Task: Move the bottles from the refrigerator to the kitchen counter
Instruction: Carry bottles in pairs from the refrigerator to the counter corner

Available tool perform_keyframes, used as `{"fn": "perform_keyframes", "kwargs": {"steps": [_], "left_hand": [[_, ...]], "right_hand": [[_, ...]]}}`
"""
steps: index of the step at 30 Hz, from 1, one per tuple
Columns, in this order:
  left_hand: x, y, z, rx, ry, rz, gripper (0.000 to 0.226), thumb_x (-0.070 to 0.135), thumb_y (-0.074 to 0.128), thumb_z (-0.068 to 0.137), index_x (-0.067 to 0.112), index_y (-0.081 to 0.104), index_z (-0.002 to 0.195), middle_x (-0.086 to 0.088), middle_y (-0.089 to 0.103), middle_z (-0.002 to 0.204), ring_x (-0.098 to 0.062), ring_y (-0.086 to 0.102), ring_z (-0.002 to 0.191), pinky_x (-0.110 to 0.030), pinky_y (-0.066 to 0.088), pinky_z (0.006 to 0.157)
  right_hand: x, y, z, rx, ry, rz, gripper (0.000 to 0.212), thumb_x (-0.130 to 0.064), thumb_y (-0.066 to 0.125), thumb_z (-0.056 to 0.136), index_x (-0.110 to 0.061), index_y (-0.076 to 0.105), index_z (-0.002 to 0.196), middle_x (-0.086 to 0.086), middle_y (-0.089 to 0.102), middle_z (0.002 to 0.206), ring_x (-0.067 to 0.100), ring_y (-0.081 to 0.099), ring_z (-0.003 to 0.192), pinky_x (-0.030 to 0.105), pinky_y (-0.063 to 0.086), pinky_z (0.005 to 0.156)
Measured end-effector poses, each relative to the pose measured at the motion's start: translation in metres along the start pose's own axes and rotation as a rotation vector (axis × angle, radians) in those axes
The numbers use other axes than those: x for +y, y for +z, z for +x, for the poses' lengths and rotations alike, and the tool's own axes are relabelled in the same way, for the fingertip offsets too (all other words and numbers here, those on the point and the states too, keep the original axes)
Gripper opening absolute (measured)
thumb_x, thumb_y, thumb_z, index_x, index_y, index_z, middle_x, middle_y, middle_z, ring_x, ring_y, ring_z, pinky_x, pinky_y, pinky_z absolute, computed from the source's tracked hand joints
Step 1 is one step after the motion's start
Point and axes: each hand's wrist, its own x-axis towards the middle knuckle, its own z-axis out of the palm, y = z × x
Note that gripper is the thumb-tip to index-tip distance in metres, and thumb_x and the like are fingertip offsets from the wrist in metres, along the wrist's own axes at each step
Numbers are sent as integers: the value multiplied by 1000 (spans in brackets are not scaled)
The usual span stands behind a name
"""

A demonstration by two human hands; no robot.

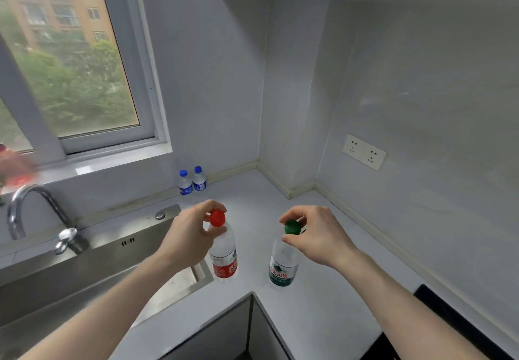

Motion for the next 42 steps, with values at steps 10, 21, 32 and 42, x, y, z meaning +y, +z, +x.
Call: {"fn": "perform_keyframes", "kwargs": {"steps": [10,21,32,42], "left_hand": [[-80,0,149,-87,52,102,34,28,82,86,32,64,114,20,64,108,-7,57,96,-23,41,82],[-134,35,263,-188,40,246,31,25,80,86,27,62,112,10,64,110,-18,54,89,-31,44,72],[-156,70,348,-180,-43,327,27,17,78,83,23,63,105,5,67,107,-23,58,101,-35,50,71],[-179,83,418,-128,-118,408,24,9,67,85,22,61,105,0,65,108,-28,56,105,-31,31,78]], "right_hand": [[-4,43,150,3,100,-15,26,-23,82,81,-37,75,101,-22,69,97,-7,60,92,5,38,69],[13,76,246,-43,139,-29,25,-18,82,81,-36,76,96,-22,69,90,-8,61,87,3,38,65],[41,93,321,-128,154,-45,27,-14,82,79,-33,77,99,-19,68,89,4,64,89,14,44,74],[52,104,392,-126,160,-68,35,-14,77,76,-47,67,80,-23,67,85,3,66,86,23,53,73]]}}
